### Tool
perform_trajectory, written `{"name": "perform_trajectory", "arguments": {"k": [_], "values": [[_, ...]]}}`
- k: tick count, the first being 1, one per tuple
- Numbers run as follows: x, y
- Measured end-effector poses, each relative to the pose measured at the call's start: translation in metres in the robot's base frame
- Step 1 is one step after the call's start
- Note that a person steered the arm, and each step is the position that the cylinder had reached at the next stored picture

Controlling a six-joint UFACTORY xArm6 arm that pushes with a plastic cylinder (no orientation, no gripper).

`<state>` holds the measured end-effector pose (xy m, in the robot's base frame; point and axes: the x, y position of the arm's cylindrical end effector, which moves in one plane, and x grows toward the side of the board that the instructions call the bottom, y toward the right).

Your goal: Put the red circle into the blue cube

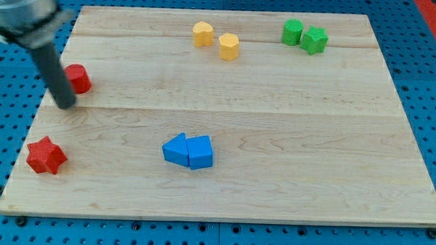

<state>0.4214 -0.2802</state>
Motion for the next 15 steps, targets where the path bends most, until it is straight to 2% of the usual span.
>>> {"name": "perform_trajectory", "arguments": {"k": [1,2,3,4,5,6,9,10,11,12,13,14,15], "values": [[-0.070,-0.013],[-0.020,0.094],[0.035,0.143],[-0.018,0.113],[-0.003,0.079],[0.030,0.055],[0.071,0.111],[0.069,0.088],[0.041,0.108],[0.049,0.204],[0.050,0.217],[0.014,0.121],[0.041,0.054]]}}
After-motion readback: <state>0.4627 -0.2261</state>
